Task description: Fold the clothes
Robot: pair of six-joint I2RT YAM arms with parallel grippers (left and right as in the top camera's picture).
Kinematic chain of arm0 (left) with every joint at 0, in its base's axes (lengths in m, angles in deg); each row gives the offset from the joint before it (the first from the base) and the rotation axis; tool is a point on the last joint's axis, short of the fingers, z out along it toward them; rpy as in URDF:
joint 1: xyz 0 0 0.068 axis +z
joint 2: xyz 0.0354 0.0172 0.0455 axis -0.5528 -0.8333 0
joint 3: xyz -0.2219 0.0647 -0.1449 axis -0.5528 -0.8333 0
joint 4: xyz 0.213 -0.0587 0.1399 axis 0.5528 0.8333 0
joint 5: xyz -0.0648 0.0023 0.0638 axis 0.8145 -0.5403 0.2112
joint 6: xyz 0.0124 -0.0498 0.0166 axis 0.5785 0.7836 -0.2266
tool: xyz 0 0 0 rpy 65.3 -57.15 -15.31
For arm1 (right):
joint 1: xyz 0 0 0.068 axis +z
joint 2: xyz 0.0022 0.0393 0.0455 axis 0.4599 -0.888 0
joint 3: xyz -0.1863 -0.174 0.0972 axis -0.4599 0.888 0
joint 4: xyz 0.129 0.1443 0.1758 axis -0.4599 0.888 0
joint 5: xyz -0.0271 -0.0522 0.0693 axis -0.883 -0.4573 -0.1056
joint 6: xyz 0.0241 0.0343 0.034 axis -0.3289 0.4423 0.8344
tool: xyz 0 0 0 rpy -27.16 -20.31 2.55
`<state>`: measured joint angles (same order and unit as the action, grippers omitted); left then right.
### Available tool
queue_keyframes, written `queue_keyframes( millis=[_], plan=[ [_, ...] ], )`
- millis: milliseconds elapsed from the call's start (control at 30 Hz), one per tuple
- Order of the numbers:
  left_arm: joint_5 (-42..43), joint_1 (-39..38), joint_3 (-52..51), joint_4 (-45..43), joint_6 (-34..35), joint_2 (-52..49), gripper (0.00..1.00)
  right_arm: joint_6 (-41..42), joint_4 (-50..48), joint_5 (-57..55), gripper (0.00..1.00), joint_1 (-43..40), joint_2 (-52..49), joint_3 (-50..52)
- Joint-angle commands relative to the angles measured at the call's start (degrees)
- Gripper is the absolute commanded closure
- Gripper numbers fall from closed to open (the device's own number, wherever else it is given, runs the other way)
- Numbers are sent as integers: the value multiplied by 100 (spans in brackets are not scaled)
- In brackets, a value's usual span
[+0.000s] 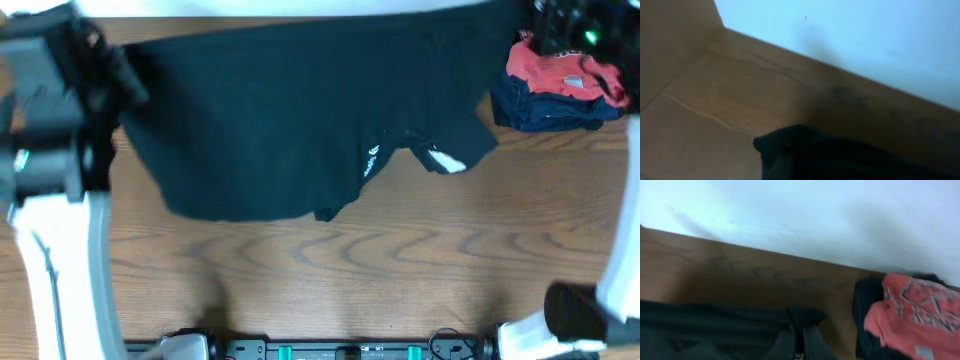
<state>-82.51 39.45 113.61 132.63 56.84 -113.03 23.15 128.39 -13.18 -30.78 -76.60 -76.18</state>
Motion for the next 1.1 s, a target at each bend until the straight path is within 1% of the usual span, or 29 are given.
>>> queue_keyframes(
  millis=[0, 133, 167, 233, 300, 467, 600, 667, 800, 967, 1067],
  plan=[
    [-203, 107, 50, -420, -138, -748, 94, -116, -595, -321, 99, 52, -608, -22],
    [-203, 120, 127, -1224, -245, -1419, 94, 92, -1613, -323, 99, 162, -1034, -24],
    [-203, 122, 197, -1366, -278, -1499, 94, 120, -1873, -291, 99, 162, -1088, -33],
    [-214, 109, 343, -1770, -588, -1569, 94, 203, -2302, -232, 99, 160, -1117, -44],
    [-227, 101, 529, -2090, -717, -1561, 94, 258, -2579, -236, 99, 155, -1117, -151],
    [-48, 101, 1198, -2247, -697, -1563, 94, 264, -2675, -236, 99, 68, -1119, -595],
    [289, 101, 1381, -2197, -695, -1556, 94, 201, -2500, -236, 99, 24, -1119, -669],
    [439, 101, 1373, -1958, -691, -1565, 94, 87, -2256, -234, 99, 26, -1165, -669],
    [551, 101, 1316, -1123, -693, -1655, 94, -166, -1700, -234, 99, 70, -1349, -667],
    [555, 105, 1316, 247, -688, -2011, 94, -302, -761, -127, 99, 155, -1690, -662],
    [570, 105, 1316, 1241, -645, -2229, 94, -343, -109, -111, 99, 192, -1867, -662]
  ],
)
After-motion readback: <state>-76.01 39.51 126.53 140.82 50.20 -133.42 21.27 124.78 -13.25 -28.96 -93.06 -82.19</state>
